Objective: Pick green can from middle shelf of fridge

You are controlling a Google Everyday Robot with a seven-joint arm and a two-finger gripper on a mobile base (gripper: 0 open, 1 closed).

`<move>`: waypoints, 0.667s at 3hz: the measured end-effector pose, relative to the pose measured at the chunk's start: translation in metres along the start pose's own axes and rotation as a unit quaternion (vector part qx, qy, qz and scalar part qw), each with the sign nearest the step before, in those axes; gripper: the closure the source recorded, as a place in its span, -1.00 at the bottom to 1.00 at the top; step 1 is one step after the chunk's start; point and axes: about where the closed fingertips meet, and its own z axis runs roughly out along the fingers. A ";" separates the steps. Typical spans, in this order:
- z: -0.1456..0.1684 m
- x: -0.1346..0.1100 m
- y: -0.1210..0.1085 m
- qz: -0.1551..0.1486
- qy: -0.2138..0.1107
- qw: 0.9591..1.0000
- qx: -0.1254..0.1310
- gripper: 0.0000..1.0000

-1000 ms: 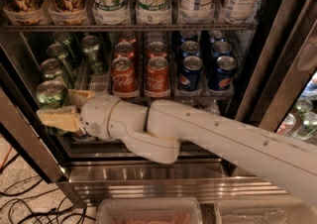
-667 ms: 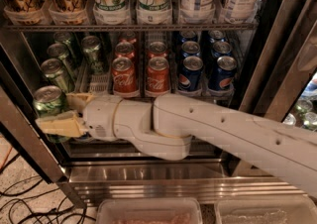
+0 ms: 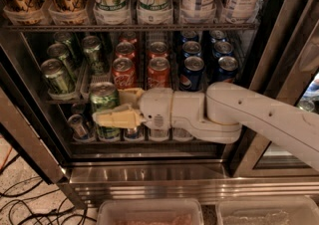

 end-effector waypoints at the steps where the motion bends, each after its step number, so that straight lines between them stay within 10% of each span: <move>1: -0.034 0.004 0.004 0.011 -0.004 1.000 -0.025 1.00; 2: -0.035 0.003 0.010 0.011 -0.006 0.999 -0.037 1.00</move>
Offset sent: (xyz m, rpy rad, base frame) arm -0.0103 -0.0294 -0.0012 0.0172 0.0200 0.0429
